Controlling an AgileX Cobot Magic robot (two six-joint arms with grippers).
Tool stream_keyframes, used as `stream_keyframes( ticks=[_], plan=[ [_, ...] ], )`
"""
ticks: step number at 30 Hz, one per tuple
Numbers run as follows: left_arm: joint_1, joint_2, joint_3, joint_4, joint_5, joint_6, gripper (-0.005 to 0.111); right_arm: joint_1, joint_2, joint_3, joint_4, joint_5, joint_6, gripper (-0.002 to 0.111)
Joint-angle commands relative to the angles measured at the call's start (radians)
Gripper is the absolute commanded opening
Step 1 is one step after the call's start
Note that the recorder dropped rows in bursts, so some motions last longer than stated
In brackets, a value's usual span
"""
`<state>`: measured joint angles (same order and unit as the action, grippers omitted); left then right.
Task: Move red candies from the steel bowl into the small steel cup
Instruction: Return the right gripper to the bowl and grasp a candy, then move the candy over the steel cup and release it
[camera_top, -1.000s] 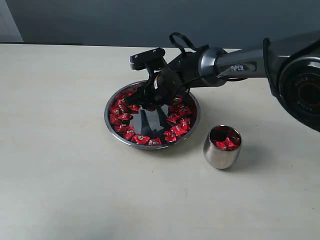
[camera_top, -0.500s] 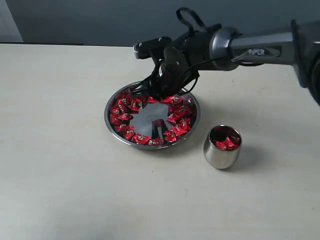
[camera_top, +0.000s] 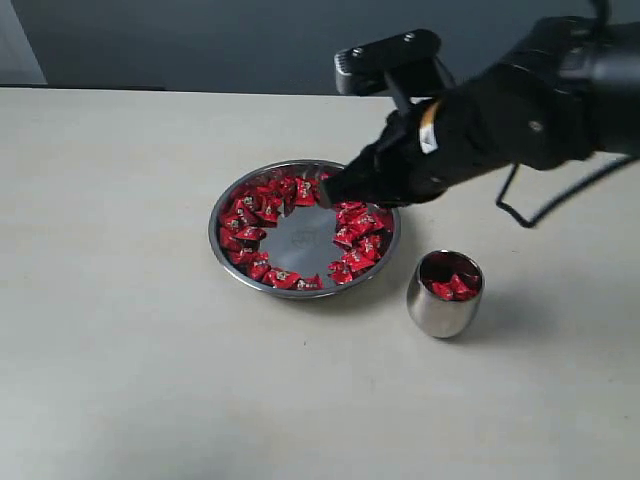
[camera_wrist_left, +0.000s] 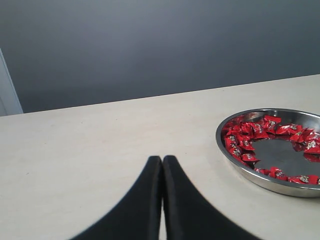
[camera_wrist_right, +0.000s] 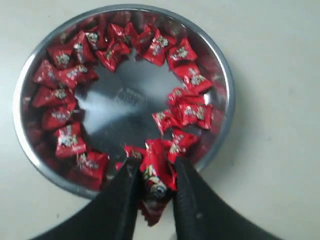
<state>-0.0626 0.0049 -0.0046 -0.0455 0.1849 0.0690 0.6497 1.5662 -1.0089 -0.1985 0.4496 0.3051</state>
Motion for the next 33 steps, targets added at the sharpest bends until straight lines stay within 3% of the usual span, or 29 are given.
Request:
stream_keyframes(
  ticks=[1,8,23,26,30,33],
  plan=[
    [0.001,-0.005,0.005,-0.001,-0.005,-0.001,0.002,-0.035,-0.133,0.159,-0.012,-0.015,0.013,0.004],
    [0.001,-0.005,0.005,-0.001,-0.005,-0.001,0.002,-0.084,-0.155,0.303,-0.010,-0.093,0.013,0.004],
    [0.001,-0.005,0.005,-0.001,-0.005,-0.001,0.002,-0.084,-0.155,0.318,-0.065,-0.061,0.013,0.004],
    [0.001,-0.005,0.005,-0.001,-0.005,-0.001,0.002,-0.084,-0.155,0.318,-0.065,-0.055,0.013,0.011],
    [0.001,-0.005,0.005,-0.001,-0.005,-0.001,0.002,-0.084,-0.155,0.318,-0.065,-0.062,0.013,0.030],
    [0.001,-0.005,0.005,-0.001,-0.005,-0.001,0.002,-0.084,-0.155,0.318,-0.076,-0.067,0.013,0.035]
  ],
)
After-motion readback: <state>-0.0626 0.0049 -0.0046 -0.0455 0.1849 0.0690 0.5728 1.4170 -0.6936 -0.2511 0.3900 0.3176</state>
